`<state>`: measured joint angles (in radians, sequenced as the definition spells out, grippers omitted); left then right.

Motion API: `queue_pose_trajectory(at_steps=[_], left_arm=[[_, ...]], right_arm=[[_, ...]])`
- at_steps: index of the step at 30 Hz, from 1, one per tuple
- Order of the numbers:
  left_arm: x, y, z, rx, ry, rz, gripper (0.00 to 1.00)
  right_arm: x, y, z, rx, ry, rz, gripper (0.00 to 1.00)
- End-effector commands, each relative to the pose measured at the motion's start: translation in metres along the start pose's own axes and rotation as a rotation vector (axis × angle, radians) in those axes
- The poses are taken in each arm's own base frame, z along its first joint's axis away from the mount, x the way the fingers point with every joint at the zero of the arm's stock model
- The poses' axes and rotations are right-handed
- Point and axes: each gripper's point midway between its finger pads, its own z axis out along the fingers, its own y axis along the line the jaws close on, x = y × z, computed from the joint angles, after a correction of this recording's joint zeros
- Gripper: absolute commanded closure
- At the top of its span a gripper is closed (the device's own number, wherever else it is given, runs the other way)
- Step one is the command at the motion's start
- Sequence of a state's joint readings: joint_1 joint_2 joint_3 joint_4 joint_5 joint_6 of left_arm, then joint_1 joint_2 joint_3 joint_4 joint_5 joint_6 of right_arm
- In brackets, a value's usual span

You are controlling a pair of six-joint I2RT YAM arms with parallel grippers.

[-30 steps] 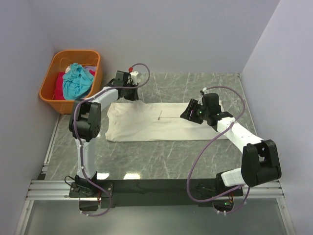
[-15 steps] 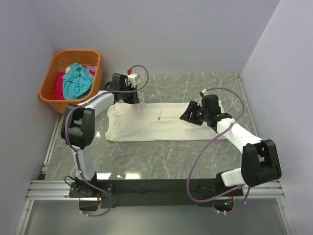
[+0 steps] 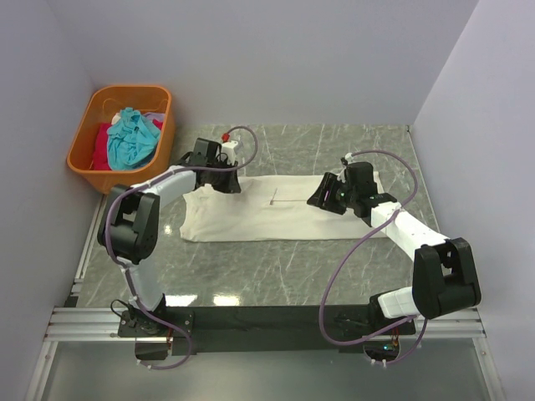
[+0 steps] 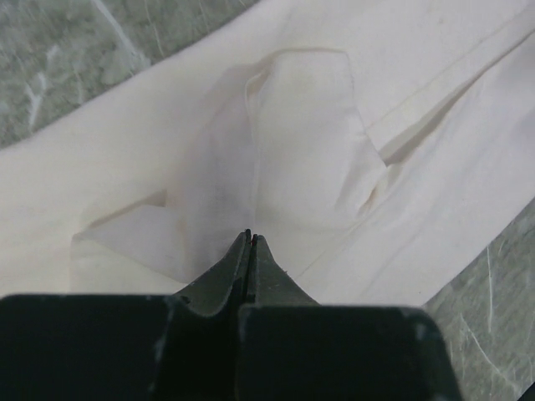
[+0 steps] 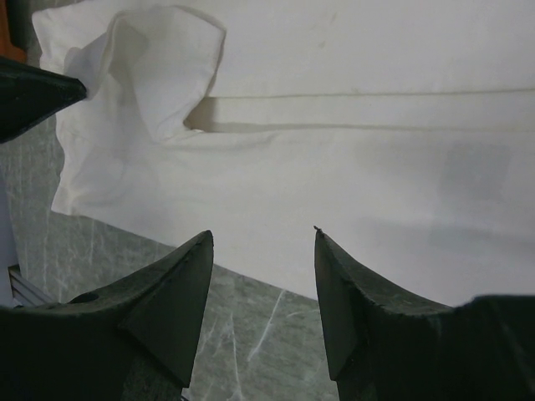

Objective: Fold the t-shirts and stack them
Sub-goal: Fold the tshirt

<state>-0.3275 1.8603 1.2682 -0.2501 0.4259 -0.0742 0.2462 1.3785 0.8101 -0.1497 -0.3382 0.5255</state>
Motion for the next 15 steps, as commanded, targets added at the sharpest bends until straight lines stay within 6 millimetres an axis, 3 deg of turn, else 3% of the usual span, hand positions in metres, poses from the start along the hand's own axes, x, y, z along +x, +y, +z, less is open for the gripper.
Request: queue_pose_trajectory(at_steps=[1, 10, 15], left_arm=[[-0.005, -0.017, -0.012, 0.024, -0.035, 0.007, 0.99], [0.021, -0.028, -0.009, 0.017, 0.006, -0.019, 0.99], [0.031, -0.022, -0.009, -0.026, 0.02, -0.048, 0.99]], right_arm=[[-0.004, 0.009, -0.003, -0.036, -0.024, -0.034, 0.41], [-0.003, 0.01, -0.002, -0.047, -0.021, -0.031, 0.42], [-0.001, 0.012, -0.001, -0.059, -0.014, -0.029, 0.42]])
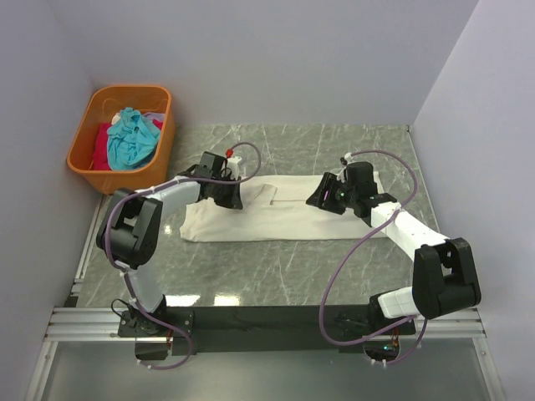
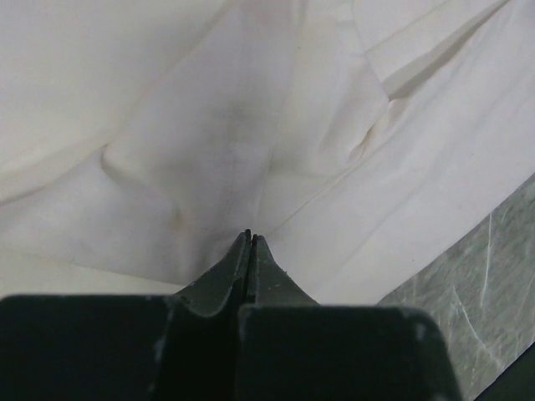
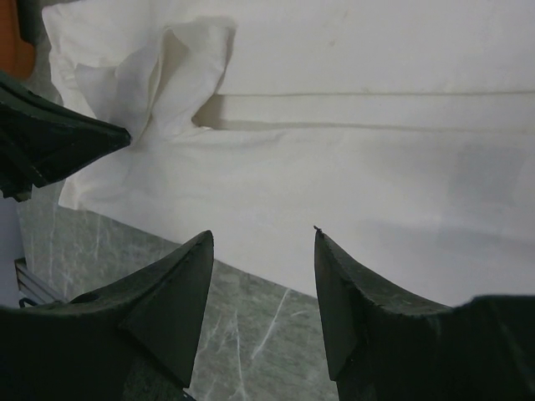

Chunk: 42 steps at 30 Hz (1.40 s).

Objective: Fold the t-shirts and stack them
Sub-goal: Fold the tshirt

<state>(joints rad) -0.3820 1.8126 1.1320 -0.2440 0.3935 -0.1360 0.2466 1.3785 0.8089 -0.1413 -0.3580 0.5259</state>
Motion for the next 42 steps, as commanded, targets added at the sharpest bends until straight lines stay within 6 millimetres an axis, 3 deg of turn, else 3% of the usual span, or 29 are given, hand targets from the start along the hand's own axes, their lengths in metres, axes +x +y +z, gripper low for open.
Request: queue_pose_trajectory(at_steps=[1, 4, 5, 8, 11, 13, 14, 16, 17, 19, 20, 22, 23, 25, 26, 27, 29, 33, 36, 38, 42], left_arm=[[-0.017, -0.004, -0.014, -0.028, -0.072, -0.008, 0.99], [-0.016, -0.001, -0.018, -0.052, -0.083, -0.028, 0.92], [-0.018, -0.003, -0.019, -0.051, -0.096, -0.044, 0.85], [-0.025, -0.007, -0.031, -0.068, -0.141, -0.08, 0.75], [-0.033, -0.007, -0.047, -0.106, -0.196, -0.119, 0.59], [-0.042, -0.006, -0.061, -0.144, -0.249, -0.16, 0.54], [-0.046, -0.005, -0.064, -0.157, -0.269, -0.181, 0.49], [-0.059, -0.008, -0.072, -0.159, -0.327, -0.245, 0.48], [-0.064, -0.006, -0.074, -0.173, -0.351, -0.273, 0.49], [-0.075, -0.006, -0.073, -0.171, -0.386, -0.334, 0.51], [-0.078, -0.001, -0.072, -0.193, -0.399, -0.354, 0.52], [-0.079, 0.006, -0.062, -0.212, -0.398, -0.398, 0.58], [-0.077, 0.009, -0.057, -0.22, -0.391, -0.411, 0.62], [-0.074, 0.018, -0.043, -0.243, -0.376, -0.443, 0.67], [-0.072, 0.021, -0.04, -0.254, -0.37, -0.452, 0.72], [-0.067, 0.028, -0.032, -0.278, -0.359, -0.466, 0.74], [-0.066, 0.035, -0.026, -0.301, -0.367, -0.49, 0.78], [-0.046, 0.067, -0.014, -0.398, -0.353, -0.585, 0.91], [-0.03, 0.086, -0.009, -0.438, -0.343, -0.666, 0.97], [-0.021, 0.095, -0.008, -0.453, -0.337, -0.716, 0.99], [-0.005, 0.103, -0.008, -0.47, -0.318, -0.76, 0.99]], right_arm=[[-0.002, 0.011, -0.001, -0.052, -0.019, -0.031, 0.42], [-0.005, 0.017, 0.0, -0.068, -0.022, -0.044, 0.41], [-0.009, 0.023, -0.001, -0.084, -0.029, -0.053, 0.41], [-0.012, 0.035, 0.002, -0.117, -0.028, -0.055, 0.41], [-0.026, 0.062, 0.007, -0.187, -0.048, -0.068, 0.41], [-0.025, 0.073, 0.016, -0.208, -0.029, -0.072, 0.41], [-0.035, 0.087, 0.018, -0.239, -0.054, -0.075, 0.41], [-0.033, 0.1, 0.03, -0.276, -0.028, -0.053, 0.42], [-0.043, 0.114, 0.033, -0.312, -0.051, -0.058, 0.42], [-0.036, 0.125, 0.051, -0.332, -0.011, -0.044, 0.44], [-0.046, 0.139, 0.053, -0.36, -0.023, -0.033, 0.45], [-0.043, 0.145, 0.075, -0.379, 0.0, -0.008, 0.47], [-0.049, 0.162, 0.078, -0.421, -0.009, 0.002, 0.48], [-0.044, 0.161, 0.1, -0.41, 0.016, 0.026, 0.5], [-0.05, 0.172, 0.105, -0.431, 0.002, 0.034, 0.5], [-0.045, 0.166, 0.121, -0.415, 0.021, 0.048, 0.51], [-0.049, 0.169, 0.134, -0.414, 0.022, 0.069, 0.51], [-0.029, 0.134, 0.178, -0.324, 0.078, 0.119, 0.52], [-0.014, 0.108, 0.196, -0.256, 0.104, 0.164, 0.54], [-0.006, 0.089, 0.198, -0.218, 0.106, 0.212, 0.56], [-0.009, 0.067, 0.189, -0.148, 0.071, 0.234, 0.58]])
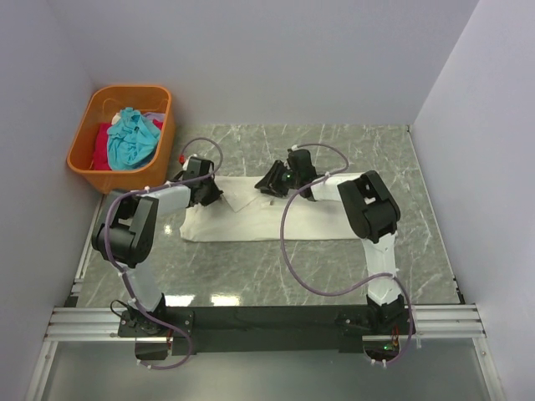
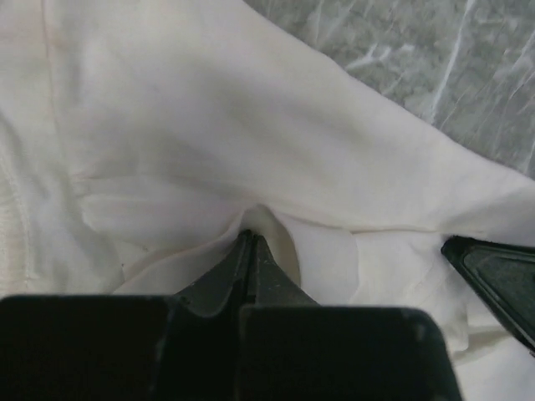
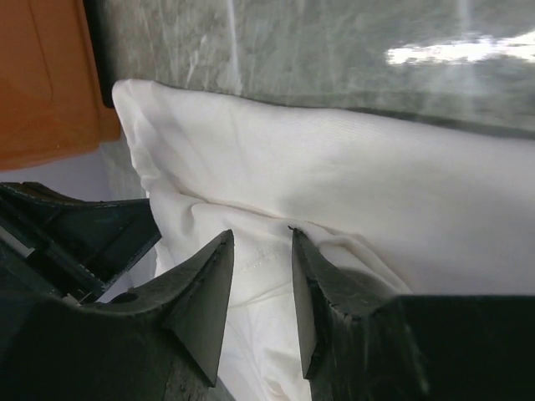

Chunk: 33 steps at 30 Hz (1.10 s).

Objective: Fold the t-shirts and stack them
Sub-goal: Fold the tshirt

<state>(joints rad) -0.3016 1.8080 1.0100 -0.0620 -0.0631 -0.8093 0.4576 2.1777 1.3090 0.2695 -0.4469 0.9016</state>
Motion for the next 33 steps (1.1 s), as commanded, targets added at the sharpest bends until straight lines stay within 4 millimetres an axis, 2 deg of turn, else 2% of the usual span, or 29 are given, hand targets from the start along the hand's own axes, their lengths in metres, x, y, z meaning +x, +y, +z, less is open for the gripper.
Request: queue_pose_trajectory(at_steps=[1, 2, 4, 7, 8, 10, 13, 14, 16, 17, 19, 22, 26, 33], left_arm=[[-0.002, 0.012, 0.003, -0.033, -0.028, -0.055, 0.99], [-0.001, 0.014, 0.002, -0.034, -0.025, -0.056, 0.99], [-0.003, 0.011, -0.002, -0.026, -0.027, -0.054, 0.99], [-0.011, 0.002, -0.014, 0.005, -0.046, -0.053, 0.98], [-0.011, 0.0, -0.018, 0.013, -0.047, -0.051, 0.95], [-0.021, -0.009, -0.035, 0.039, -0.077, -0.053, 0.9], [-0.03, -0.016, -0.057, 0.038, -0.114, -0.053, 0.74], [-0.03, -0.019, -0.062, 0.039, -0.119, -0.048, 0.65], [-0.034, -0.022, -0.075, 0.034, -0.145, -0.047, 0.52], [-0.032, -0.028, -0.08, 0.044, -0.149, -0.039, 0.39], [-0.027, -0.031, -0.082, 0.041, -0.142, -0.039, 0.31], [-0.015, -0.038, -0.079, 0.043, -0.115, -0.033, 0.3], [0.002, -0.049, -0.062, 0.023, -0.076, 0.008, 0.44], [0.009, -0.047, -0.022, -0.056, -0.04, 0.067, 0.55]], right_arm=[[-0.02, -0.019, -0.015, 0.085, -0.093, 0.018, 0.58], [-0.019, -0.024, -0.019, 0.101, -0.092, 0.022, 0.59], [-0.022, -0.019, -0.026, 0.091, -0.098, 0.005, 0.58], [-0.029, -0.003, -0.037, 0.071, -0.104, -0.081, 0.59], [-0.031, 0.006, -0.045, 0.068, -0.105, -0.106, 0.58], [-0.036, 0.009, -0.056, 0.091, -0.115, -0.185, 0.58], [-0.045, 0.011, -0.079, 0.162, -0.14, -0.301, 0.55], [-0.04, 0.006, -0.092, 0.211, -0.116, -0.314, 0.54], [-0.044, -0.01, -0.106, 0.306, -0.129, -0.375, 0.53], [-0.037, -0.02, -0.118, 0.364, -0.11, -0.379, 0.52], [-0.037, -0.035, -0.132, 0.448, -0.107, -0.415, 0.52], [-0.018, -0.057, -0.153, 0.54, -0.054, -0.43, 0.52], [0.002, -0.075, -0.176, 0.606, 0.004, -0.435, 0.52], [0.035, -0.11, -0.19, 0.705, 0.122, -0.404, 0.52]])
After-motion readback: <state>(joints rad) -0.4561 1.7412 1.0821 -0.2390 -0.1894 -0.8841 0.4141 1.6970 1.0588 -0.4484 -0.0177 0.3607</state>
